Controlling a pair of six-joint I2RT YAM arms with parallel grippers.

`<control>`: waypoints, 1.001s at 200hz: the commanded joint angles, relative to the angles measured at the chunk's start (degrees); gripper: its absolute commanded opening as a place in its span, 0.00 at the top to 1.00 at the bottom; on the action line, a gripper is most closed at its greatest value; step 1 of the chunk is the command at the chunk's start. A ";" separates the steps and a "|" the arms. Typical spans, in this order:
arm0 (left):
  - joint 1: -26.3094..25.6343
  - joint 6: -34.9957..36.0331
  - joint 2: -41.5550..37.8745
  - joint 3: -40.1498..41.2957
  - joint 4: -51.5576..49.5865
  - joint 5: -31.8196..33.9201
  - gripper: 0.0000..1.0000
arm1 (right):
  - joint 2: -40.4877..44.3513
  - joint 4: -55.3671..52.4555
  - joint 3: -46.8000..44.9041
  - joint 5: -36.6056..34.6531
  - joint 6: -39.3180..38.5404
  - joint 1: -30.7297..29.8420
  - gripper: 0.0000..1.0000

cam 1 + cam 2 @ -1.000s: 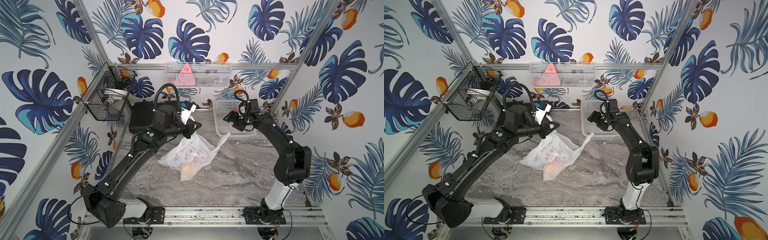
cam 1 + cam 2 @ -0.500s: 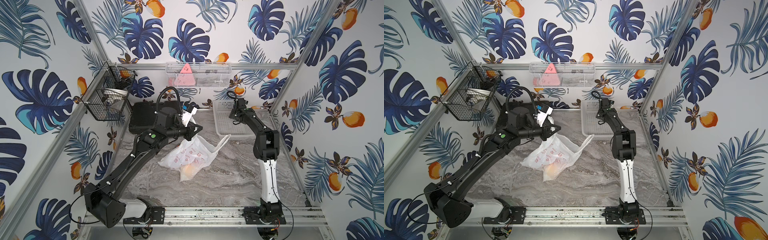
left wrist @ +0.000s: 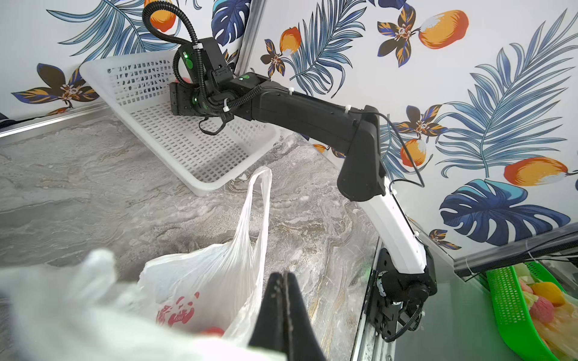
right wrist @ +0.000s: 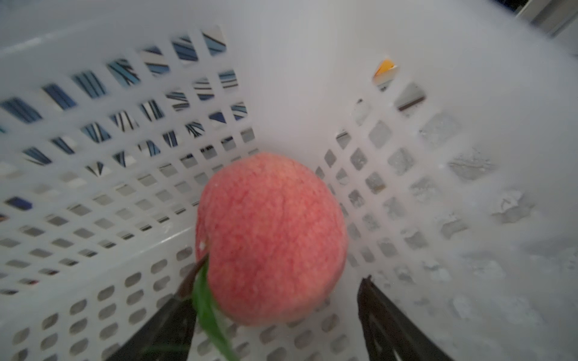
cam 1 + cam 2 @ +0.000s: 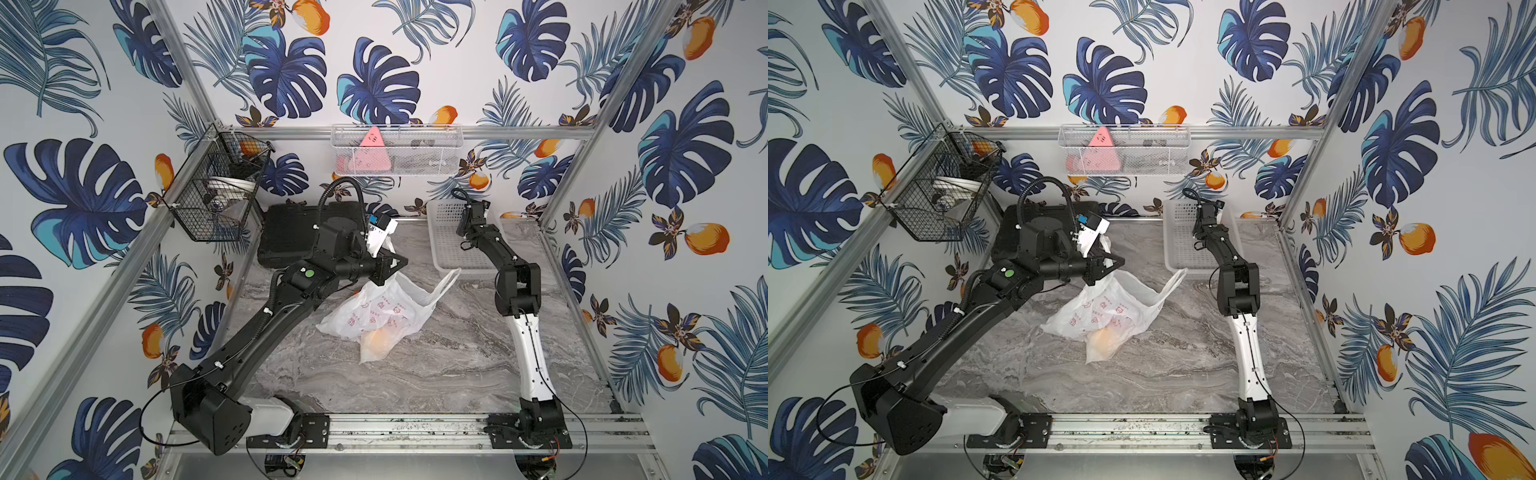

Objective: Place the peach into a plastic bag & tie a knot
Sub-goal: Pick up the peach from the basket.

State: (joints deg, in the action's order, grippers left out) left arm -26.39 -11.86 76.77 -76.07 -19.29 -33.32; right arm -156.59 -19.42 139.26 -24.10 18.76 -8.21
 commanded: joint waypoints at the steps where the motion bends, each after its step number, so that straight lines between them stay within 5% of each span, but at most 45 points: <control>1: -0.11 0.60 -0.30 0.40 -0.07 -0.79 1.00 | -3.19 2.82 4.36 -0.94 -0.75 0.53 0.20; 33: -0.07 1.22 -0.04 0.35 -1.01 -0.78 1.00 | -2.78 7.07 2.06 0.46 0.17 1.17 0.27; 75: -0.06 0.70 -0.06 0.76 -0.49 -0.71 1.00 | 3.49 12.30 -7.19 4.05 -0.29 1.09 0.50; 161: -0.07 1.31 -1.95 -1.62 -1.79 0.44 1.00 | 36.68 20.16 -45.08 14.90 12.16 -0.05 0.68; 200: -0.13 2.13 -2.58 -2.47 -3.58 0.45 1.00 | 54.04 17.71 -58.75 27.33 20.70 -0.69 0.69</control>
State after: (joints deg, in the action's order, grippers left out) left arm -26.46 -11.53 74.46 -77.60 -21.21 -32.82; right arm -110.52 -0.95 86.35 -6.26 32.01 -8.38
